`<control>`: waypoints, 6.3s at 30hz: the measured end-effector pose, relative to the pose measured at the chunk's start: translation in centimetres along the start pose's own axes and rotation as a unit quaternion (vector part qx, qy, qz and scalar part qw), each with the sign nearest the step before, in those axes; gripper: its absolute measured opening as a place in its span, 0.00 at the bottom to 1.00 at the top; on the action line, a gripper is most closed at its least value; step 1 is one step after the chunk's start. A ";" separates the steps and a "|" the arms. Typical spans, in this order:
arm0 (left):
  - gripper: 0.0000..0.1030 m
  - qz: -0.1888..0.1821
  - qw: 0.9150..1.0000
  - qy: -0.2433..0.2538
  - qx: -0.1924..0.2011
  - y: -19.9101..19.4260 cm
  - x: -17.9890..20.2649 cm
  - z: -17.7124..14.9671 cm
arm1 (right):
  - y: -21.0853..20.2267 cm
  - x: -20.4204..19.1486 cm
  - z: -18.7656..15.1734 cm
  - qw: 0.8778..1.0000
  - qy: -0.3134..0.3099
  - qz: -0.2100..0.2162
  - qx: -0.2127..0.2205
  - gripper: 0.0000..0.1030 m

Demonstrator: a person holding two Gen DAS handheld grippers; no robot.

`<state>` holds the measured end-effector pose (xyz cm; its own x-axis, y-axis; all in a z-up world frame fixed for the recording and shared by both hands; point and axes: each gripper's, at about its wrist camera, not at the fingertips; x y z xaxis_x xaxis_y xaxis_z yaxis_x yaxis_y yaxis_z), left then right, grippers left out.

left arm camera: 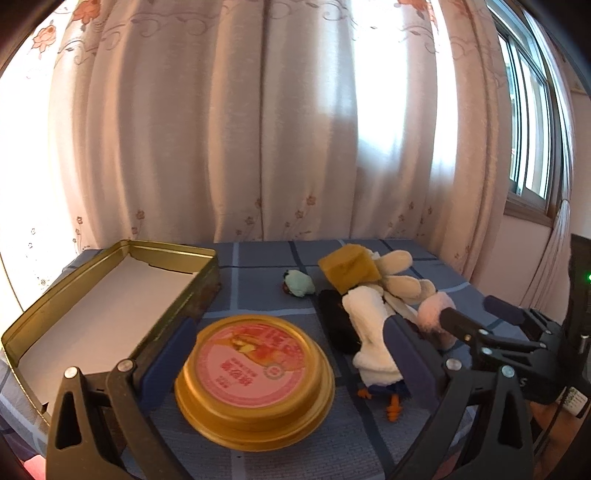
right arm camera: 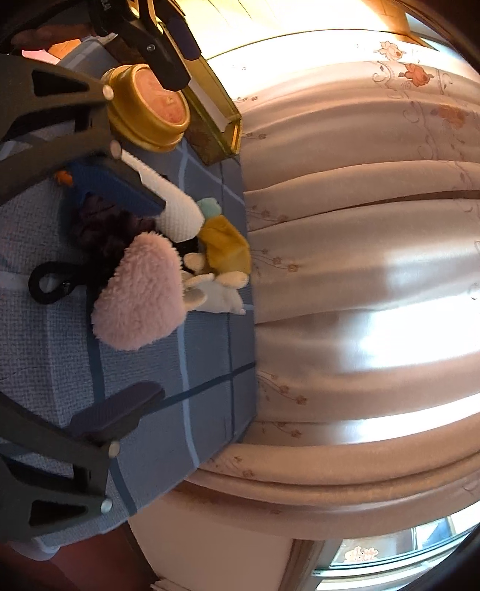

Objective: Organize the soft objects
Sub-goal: 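Grasp the white towel roll with the left tool while the right tool grasps the pink fluffy sock, then lift the white towel roll and pink sock and carry both over the gold tin box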

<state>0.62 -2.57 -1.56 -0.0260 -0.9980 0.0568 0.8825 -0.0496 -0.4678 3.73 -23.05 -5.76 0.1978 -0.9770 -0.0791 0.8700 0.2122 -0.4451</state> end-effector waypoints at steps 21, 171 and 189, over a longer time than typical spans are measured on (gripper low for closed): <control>0.86 -0.039 0.998 0.028 -0.031 1.6 2.6 0.1 | 0.6 1.3 -0.4 0.997 0.023 0.073 0.016 0.27; 0.12 0.033 0.997 -0.063 -0.003 5.5 -8.7 3.0 | 7.0 -11.3 5.8 0.993 -0.080 0.040 0.081 0.27; 0.12 0.032 0.998 -0.061 0.002 4.9 -8.9 3.4 | 7.4 -12.8 5.8 0.991 -0.101 0.043 0.073 0.27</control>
<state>6.75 6.21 -1.37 0.0876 -0.9872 0.1336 0.8826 0.0148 -0.4698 10.25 -8.85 -2.86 0.3471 -0.9347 0.0763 0.8992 0.3086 -0.3101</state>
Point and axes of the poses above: each gripper's, at about its wrist camera, not at the fingertips, and y roughly the way its jaws point, x to its right, z to its top, and after that the axes turned 2 degrees about -x, right-handed
